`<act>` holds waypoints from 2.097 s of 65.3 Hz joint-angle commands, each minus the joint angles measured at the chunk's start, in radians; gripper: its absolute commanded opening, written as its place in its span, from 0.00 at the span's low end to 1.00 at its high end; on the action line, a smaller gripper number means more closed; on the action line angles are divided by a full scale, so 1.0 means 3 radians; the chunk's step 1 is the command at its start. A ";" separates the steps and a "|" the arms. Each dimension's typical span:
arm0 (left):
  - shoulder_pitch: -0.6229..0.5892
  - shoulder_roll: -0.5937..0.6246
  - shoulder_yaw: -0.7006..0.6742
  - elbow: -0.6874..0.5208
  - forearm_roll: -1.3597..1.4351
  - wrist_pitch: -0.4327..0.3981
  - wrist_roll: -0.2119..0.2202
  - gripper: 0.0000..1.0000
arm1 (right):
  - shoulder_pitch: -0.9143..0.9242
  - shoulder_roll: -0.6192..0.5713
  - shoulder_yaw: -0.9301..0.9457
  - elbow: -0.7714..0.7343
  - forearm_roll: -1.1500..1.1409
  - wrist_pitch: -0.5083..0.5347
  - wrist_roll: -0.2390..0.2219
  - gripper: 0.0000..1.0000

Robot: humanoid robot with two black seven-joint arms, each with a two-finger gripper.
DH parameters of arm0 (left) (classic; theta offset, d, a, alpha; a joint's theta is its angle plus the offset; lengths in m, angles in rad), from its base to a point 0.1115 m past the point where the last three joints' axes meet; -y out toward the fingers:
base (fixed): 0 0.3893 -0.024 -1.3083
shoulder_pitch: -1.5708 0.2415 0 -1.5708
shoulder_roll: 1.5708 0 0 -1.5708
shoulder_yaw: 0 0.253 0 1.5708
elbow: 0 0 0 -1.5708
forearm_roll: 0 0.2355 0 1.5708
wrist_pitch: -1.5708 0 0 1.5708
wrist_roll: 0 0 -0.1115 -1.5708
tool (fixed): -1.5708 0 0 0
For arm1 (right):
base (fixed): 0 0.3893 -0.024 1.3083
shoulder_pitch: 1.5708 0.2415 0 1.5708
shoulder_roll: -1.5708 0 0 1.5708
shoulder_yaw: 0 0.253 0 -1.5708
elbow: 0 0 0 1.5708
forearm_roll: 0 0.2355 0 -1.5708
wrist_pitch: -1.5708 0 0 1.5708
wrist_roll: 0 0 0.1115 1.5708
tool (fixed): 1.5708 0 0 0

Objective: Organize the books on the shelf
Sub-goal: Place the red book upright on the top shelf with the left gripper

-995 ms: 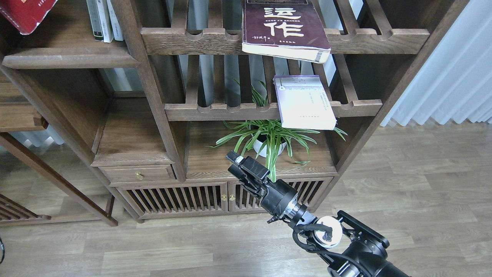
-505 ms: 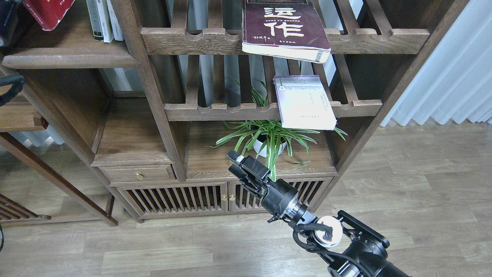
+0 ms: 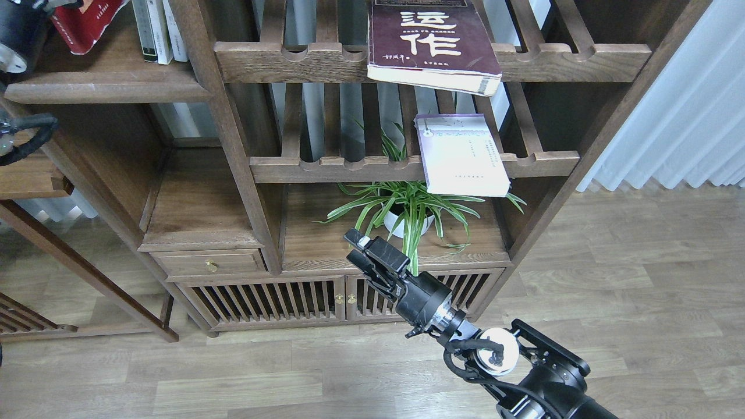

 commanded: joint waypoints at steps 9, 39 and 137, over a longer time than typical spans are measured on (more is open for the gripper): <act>-0.0117 -0.0011 0.0106 0.0180 -0.0023 0.0002 -0.0009 0.00 | -0.0006 0.0000 -0.0010 0.0000 0.0000 0.0000 0.0000 0.82; -0.0133 -0.0031 0.0321 0.0241 -0.0043 -0.0039 -0.0020 0.03 | -0.0001 0.0000 0.0005 0.0000 0.0005 0.0000 0.0000 0.82; -0.0301 0.0010 0.0347 0.0042 -0.0606 -0.0244 -0.0198 0.50 | -0.0016 0.0000 -0.0015 0.0010 0.0000 0.0000 0.0000 0.83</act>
